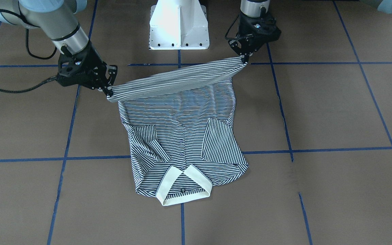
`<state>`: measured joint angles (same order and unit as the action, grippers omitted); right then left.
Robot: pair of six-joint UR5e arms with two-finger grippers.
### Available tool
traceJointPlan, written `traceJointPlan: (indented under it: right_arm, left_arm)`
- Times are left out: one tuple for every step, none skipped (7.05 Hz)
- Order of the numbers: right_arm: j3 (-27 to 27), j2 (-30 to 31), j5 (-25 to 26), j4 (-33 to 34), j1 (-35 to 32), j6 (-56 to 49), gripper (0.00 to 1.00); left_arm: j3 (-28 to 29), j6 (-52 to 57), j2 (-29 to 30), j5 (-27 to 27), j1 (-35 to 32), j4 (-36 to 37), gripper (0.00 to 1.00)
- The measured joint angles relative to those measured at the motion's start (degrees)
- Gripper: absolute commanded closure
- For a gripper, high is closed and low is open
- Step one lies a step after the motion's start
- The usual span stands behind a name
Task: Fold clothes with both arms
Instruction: 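Lift the hem with both grippers and fold it over toward the collar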
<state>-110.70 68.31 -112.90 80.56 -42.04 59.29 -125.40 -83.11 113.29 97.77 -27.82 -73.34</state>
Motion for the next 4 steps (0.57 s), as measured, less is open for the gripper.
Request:
traceJointPlan:
  right_arm:
    - [6.19, -4.4, 0.45, -0.42, -2.02, -1.82, 1.0]
    - [11.79, -8.06, 1.03, -2.02, -3.36, -2.58, 1.0]
    - [16.51, -10.32, 1.41, -4.9, -4.26, -2.82, 1.0]
    - [21.69, -12.66, 1.82, -8.2, -4.99, -2.85, 1.0]
  left_arm:
    - [4.38, 1.4, 1.0, 0.03, -2.74, -3.56, 1.0]
    - [8.93, 1.92, 2.3, 0.07, -5.29, -7.44, 1.0]
    - [13.48, 2.11, 3.76, 0.13, -7.71, -11.0, 1.0]
    - [18.42, 2.22, 5.24, 0.19, -10.17, -14.93, 1.0]
